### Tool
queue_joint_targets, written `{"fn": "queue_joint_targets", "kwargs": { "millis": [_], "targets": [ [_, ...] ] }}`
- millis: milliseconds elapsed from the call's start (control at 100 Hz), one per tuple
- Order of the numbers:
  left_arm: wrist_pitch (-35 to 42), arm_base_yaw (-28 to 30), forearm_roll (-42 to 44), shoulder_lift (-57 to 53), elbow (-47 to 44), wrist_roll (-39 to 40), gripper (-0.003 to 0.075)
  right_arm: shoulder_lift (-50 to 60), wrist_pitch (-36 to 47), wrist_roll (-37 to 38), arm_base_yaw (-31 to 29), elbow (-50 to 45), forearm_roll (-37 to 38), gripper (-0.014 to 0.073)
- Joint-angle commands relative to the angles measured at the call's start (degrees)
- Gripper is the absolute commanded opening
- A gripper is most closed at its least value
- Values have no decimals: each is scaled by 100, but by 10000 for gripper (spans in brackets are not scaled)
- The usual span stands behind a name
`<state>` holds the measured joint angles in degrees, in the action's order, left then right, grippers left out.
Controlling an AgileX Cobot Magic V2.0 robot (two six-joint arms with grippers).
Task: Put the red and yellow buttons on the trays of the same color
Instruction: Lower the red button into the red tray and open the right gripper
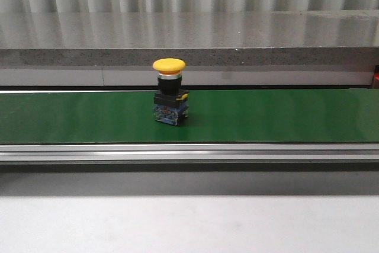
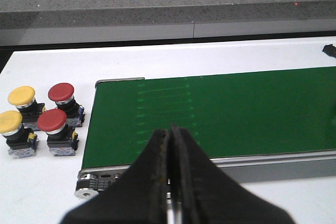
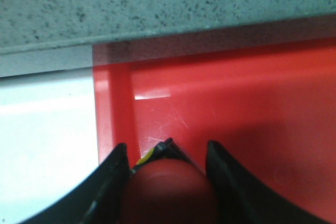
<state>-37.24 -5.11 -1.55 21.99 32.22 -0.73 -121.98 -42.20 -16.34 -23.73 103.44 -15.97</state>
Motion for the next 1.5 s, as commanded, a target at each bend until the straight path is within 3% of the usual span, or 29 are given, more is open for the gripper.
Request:
{"fn": "queue_joint_targets", "kwargs": {
  "millis": [0, 250, 350, 470, 610, 1160, 1490],
  "targets": [
    [457, -37, -64, 38, 149, 9, -20, 256, 268, 11, -25, 199, -76, 154],
    [457, -37, -64, 38, 149, 9, -20, 115, 299, 11, -25, 199, -76, 178],
    [457, -37, -64, 38, 149, 9, -20, 112, 299, 11, -25, 199, -76, 290],
    [457, -37, -64, 38, 149, 9, -20, 112, 299, 11, -25, 199, -76, 489],
    [457, -37, -64, 38, 149, 9, -20, 112, 288, 11, -25, 206, -76, 608],
    [457, -37, -64, 38, 149, 9, -20, 1368, -752, -50, 45, 681, -474, 616],
    [457, -37, -64, 38, 149, 9, -20, 2667, -1412, -54, 157, -166, -485, 616]
  ]
}}
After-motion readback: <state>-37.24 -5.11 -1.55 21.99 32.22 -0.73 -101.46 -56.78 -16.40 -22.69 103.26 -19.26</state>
